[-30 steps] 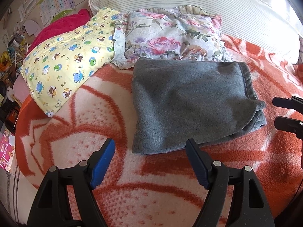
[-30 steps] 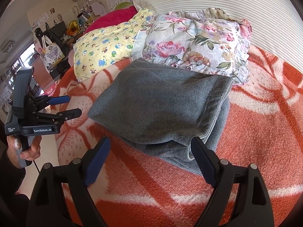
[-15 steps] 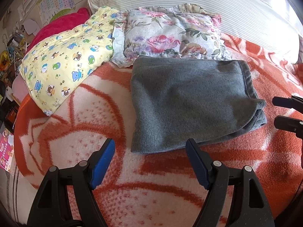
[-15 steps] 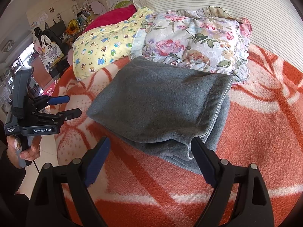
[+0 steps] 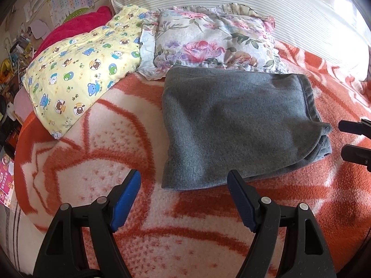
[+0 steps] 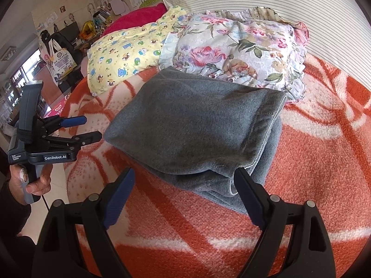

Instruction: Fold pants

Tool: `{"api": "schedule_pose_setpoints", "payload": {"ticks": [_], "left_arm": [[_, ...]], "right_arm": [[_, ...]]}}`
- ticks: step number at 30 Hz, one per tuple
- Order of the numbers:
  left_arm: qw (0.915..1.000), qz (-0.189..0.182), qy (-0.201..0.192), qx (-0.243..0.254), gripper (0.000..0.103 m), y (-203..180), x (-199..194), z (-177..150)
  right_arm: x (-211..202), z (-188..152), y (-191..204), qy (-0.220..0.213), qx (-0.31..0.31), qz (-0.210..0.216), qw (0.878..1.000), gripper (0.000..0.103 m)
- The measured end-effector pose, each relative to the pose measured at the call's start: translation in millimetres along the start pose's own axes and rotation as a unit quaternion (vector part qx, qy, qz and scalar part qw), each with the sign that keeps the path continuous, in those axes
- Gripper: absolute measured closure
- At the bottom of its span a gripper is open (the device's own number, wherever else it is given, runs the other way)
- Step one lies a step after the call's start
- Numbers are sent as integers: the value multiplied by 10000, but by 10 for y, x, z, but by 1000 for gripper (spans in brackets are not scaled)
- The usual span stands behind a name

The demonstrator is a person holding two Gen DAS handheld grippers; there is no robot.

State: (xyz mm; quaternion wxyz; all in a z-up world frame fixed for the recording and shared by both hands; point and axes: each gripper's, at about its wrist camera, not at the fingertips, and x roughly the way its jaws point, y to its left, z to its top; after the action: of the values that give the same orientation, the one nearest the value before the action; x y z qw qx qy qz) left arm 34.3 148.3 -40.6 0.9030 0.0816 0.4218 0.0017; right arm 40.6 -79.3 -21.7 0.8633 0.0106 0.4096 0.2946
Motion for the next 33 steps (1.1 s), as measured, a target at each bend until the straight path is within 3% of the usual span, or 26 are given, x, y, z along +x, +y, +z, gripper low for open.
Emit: {"api": "schedule_pose_setpoints", "payload": {"ticks": [33], "left_arm": [[9999, -89, 121, -4, 26, 1, 175, 58]], "right_arm": [[51, 0, -71, 112, 145, -65, 9998, 15]]}}
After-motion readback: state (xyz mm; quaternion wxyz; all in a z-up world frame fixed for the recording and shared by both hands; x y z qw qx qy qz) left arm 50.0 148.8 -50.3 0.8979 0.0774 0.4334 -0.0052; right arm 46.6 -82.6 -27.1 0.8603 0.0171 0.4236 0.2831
